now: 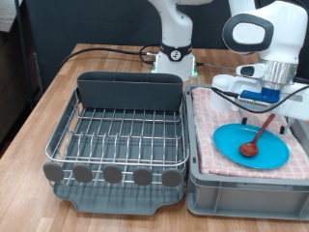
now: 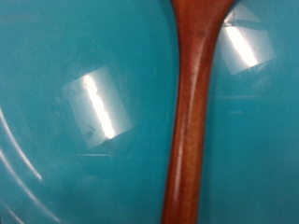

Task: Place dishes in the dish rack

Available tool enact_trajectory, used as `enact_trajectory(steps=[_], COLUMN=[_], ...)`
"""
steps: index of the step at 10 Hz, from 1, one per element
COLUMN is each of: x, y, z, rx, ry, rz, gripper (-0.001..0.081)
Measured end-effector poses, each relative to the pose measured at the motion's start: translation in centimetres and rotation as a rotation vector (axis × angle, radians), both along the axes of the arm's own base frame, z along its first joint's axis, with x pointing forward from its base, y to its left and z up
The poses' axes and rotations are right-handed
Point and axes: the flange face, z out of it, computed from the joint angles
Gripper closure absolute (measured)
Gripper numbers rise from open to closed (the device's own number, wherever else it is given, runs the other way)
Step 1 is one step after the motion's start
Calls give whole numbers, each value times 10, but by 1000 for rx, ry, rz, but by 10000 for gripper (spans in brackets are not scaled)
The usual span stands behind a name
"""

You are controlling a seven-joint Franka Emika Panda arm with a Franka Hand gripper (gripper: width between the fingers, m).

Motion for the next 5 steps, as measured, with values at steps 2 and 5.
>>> enact_trajectory(steps=[2, 5], x=[-2, -5], y=[-1, -1], z=[-6, -10], rx=[-10, -28], ry=[4, -18], rz=[-17, -58], gripper=[4, 4])
